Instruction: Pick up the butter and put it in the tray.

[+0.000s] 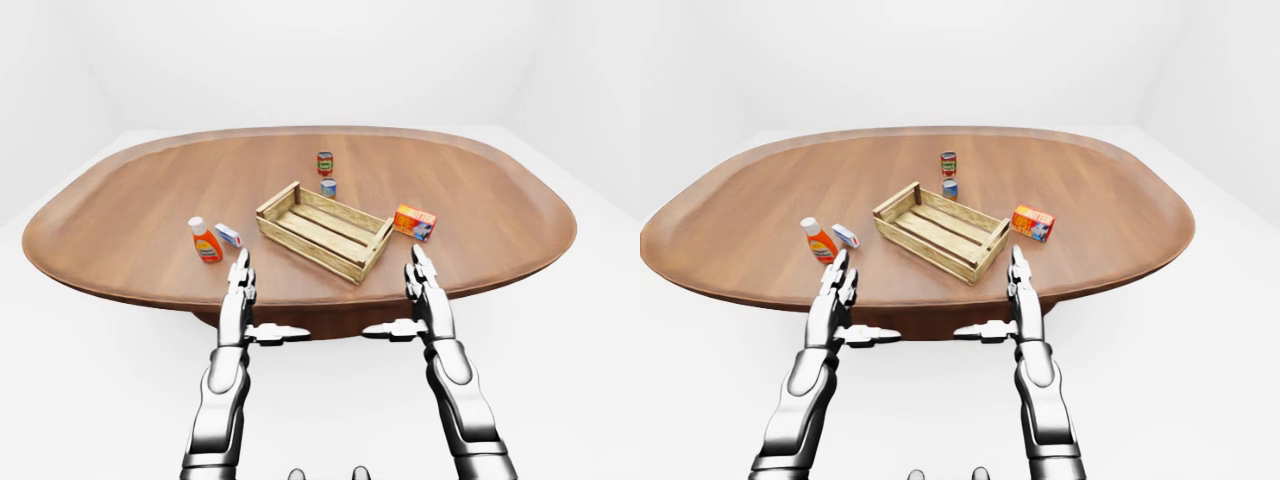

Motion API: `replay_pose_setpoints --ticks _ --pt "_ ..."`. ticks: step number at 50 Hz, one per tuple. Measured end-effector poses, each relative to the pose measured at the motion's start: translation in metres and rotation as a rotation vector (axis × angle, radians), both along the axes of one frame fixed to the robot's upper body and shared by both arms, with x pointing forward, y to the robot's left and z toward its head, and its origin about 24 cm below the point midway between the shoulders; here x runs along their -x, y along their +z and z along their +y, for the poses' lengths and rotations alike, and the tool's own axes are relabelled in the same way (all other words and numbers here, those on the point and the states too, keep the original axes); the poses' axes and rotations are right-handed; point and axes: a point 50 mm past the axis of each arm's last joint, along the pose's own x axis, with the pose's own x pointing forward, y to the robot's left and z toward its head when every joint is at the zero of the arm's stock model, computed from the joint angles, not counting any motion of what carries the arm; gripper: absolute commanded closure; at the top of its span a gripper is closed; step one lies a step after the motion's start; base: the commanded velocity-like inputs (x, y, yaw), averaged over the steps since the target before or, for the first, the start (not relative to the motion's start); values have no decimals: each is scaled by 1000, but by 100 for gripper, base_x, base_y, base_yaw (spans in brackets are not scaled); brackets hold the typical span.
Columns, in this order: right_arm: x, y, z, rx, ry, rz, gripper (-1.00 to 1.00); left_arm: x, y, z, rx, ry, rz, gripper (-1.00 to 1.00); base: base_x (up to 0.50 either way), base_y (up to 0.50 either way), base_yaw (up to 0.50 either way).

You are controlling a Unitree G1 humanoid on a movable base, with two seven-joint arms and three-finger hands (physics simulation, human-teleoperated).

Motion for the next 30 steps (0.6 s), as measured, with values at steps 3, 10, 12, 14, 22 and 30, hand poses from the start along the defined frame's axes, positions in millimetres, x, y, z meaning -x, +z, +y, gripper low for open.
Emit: replay_pose_setpoints --ticks 3,10,12,14,22,30 --pt "0 0 -2 0 2 0 -100 0 0 1 -1 -2 -1 -100 0 0 0" --pt "0 0 -4 0 7 -2 -100 1 0 4 -3 -4 -4 -100 0 0 0" --pt "0 0 -4 0 9 -2 -100 1 0 4 -3 -5 -5 -100 0 0 0" --pt "1 0 -4 0 10 -2 -100 1 0 4 -4 -5 -6 -100 0 0 0" --pt "1 0 -4 6 17 -2 -100 1 0 5 -5 -6 -6 -100 0 0 0" --pt "1 0 -1 -9 27 -4 -100 1 1 9 -20 -5 -7 -100 0 -12 0"
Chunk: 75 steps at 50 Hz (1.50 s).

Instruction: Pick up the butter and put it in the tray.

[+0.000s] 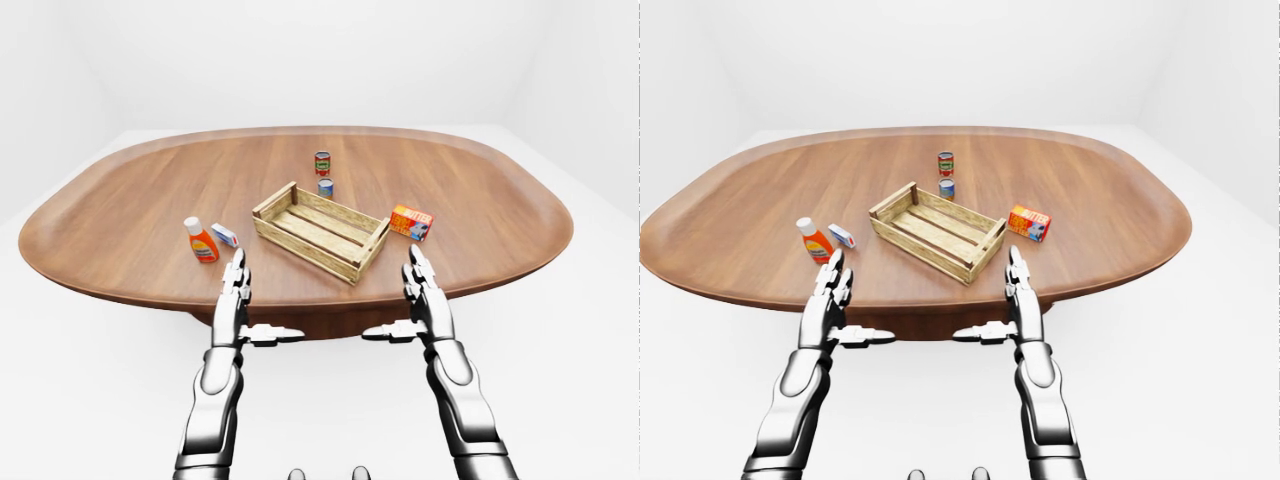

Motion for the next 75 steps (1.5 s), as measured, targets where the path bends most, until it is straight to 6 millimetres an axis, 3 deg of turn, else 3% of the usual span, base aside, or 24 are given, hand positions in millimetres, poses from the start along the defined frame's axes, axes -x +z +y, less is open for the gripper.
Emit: replay_pose_setpoints --ticks 9,40,60,75 --pt "0 0 -1 10 8 -3 -100 0 0 -1 8 -1 -1 -100 0 -50 0" --pt "0 0 -3 36 0 1 -100 1 -1 -4 27 -7 5 -100 0 0 0" --pt "0 0 -3 24 -1 5 -100 1 -2 -4 27 -7 7 -100 50 0 0" --pt "0 2 -2 29 7 -10 -100 0 -1 -4 27 -8 3 -100 0 0 0"
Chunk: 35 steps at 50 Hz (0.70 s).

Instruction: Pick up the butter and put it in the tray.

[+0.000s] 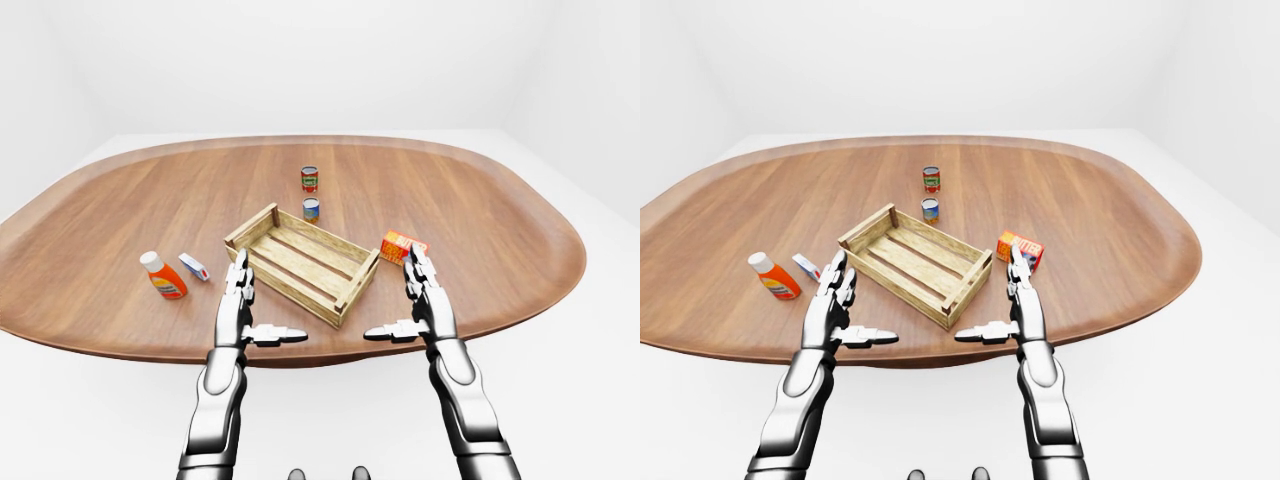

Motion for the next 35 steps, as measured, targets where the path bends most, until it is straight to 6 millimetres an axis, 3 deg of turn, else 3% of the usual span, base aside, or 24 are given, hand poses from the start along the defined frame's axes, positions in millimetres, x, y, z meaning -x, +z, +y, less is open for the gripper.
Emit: replay_pose_setpoints --ticks 20,35 --pt "1 -1 1 0 3 2 -100 0 -1 0 -1 1 3 -100 -8 -49 0" --pt "0 -4 -1 12 -12 22 -100 1 -2 -1 4 -1 6 -100 3 0 0"
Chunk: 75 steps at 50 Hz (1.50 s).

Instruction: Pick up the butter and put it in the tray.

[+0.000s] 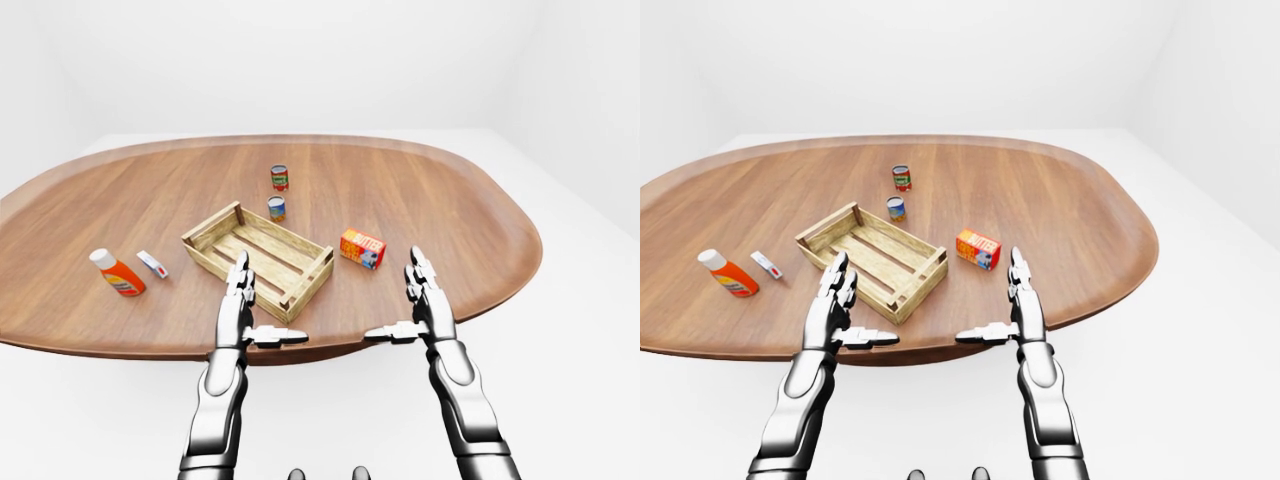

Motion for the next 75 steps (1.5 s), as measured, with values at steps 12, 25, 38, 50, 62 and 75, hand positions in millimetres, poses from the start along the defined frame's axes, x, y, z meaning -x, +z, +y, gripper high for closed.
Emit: replay_pose_setpoints --ticks 12,25,38,50,62,75 --pt "0 -2 0 -2 -1 14 -100 0 0 0 -2 1 1 -100 50 0 0" --pt "0 -2 0 -1 -1 15 -100 0 0 1 -2 2 0 -100 50 0 0" --pt "-2 0 1 6 4 -2 -100 -2 3 0 -1 0 -10 -100 31 0 0" --pt "-1 -1 1 8 1 0 -100 0 2 1 -1 3 -4 -100 0 0 0" --pt "1 1 0 -30 7 -12 -100 0 2 1 0 4 -3 -100 0 0 0" --pt "3 3 -1 -29 5 -25 -100 0 2 1 2 4 -3 -100 0 0 24"
